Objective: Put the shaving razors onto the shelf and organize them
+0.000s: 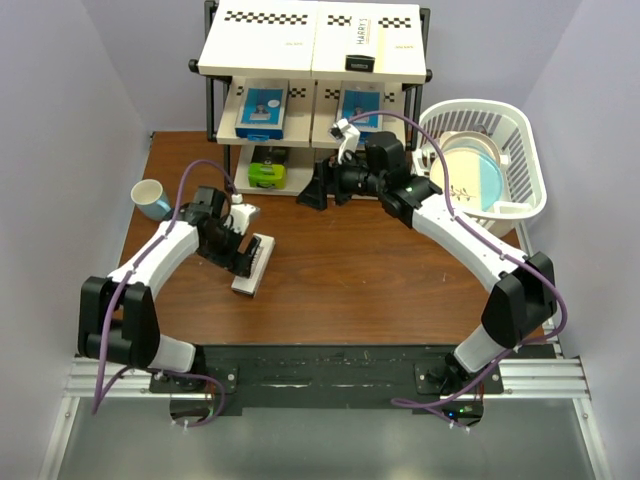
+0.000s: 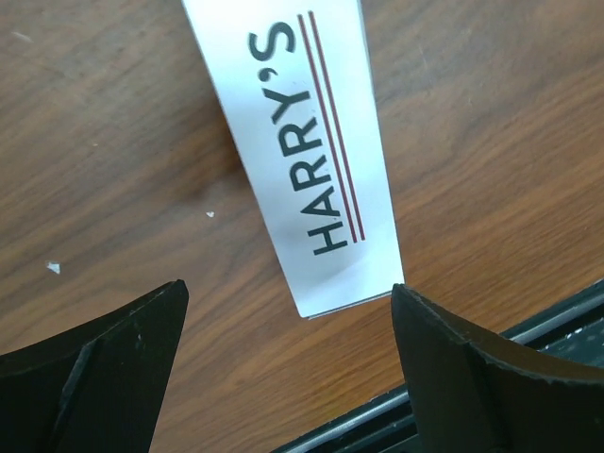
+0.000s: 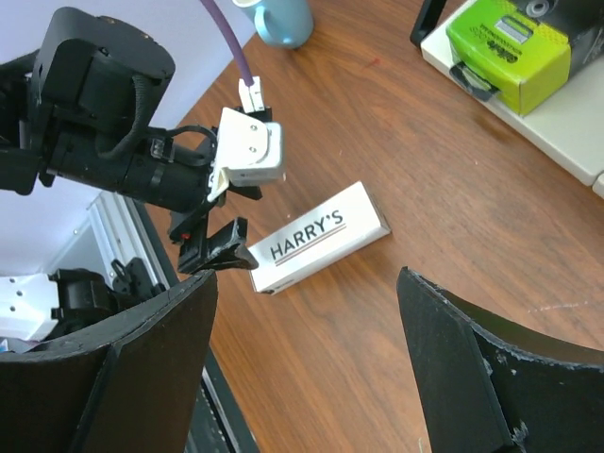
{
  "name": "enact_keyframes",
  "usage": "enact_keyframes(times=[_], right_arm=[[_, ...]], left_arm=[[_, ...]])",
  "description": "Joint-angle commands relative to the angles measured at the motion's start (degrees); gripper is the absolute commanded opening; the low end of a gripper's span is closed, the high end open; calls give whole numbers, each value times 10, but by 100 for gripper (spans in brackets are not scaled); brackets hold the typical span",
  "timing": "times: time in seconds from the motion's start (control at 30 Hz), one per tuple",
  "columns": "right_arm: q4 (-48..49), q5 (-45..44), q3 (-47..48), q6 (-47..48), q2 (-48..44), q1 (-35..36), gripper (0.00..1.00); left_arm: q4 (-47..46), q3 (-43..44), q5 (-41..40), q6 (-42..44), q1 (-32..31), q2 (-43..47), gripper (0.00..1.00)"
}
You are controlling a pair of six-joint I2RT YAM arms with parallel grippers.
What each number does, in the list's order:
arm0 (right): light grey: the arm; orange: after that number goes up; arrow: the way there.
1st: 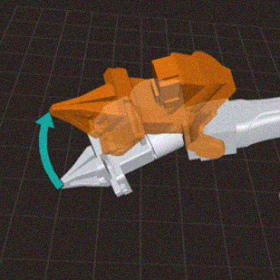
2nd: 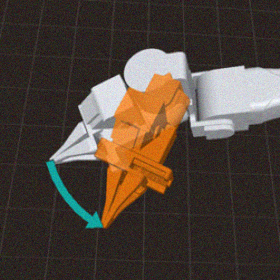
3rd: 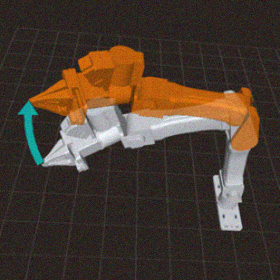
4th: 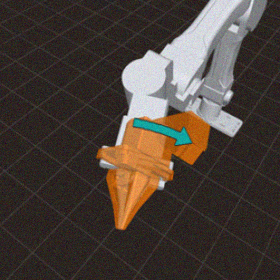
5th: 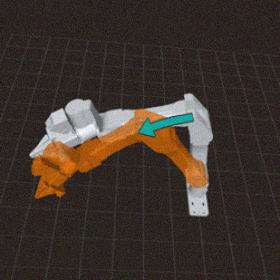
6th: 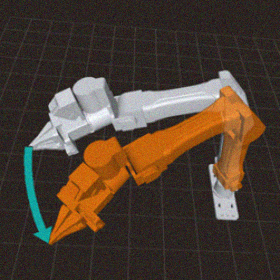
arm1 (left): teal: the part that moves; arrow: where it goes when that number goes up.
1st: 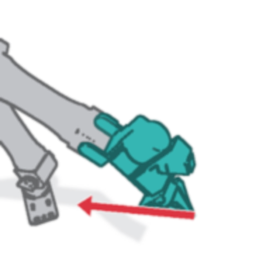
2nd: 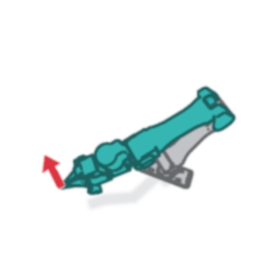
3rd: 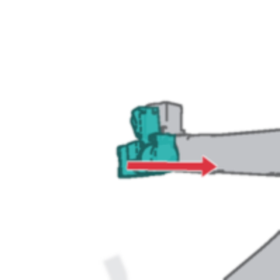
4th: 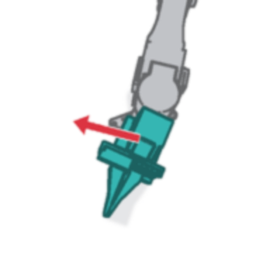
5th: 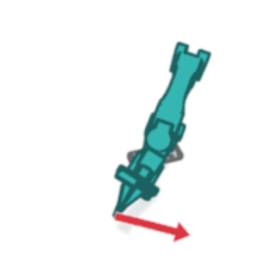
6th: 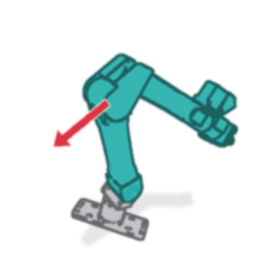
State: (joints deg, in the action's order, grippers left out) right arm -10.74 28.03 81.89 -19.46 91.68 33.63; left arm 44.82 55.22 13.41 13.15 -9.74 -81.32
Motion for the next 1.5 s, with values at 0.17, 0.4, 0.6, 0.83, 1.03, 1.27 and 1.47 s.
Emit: enact_keyframes(times=[0.17, 0.4, 0.6, 0.83, 1.03, 1.27, 1.47], right_arm=[[3, 5, -11, 21, -25, -8, 81], [5, 7, -15, 19, -26, -30, 82], [11, 11, -11, 16, -19, -40, 82], [17, 13, 0, 17, 1, -45, 82], [5, 9, 9, 34, 6, -47, 81], [-27, -6, 17, 74, -15, -52, 81], [-42, -7, -3, 80, -26, -56, 81]], left_arm=[[20, 40, 21, 15, -33, -49, 95], [6, 37, -12, -28, -59, -81, 95], [-13, 25, -26, -62, -74, -103, 99], [-44, 2, -33, -88, -75, -116, 63], [-38, 6, -39, -73, -76, -72, 47], [11, 100, -40, -7, -74, 39, 43], [57, 205, -5, 58, -66, 102, 41]])
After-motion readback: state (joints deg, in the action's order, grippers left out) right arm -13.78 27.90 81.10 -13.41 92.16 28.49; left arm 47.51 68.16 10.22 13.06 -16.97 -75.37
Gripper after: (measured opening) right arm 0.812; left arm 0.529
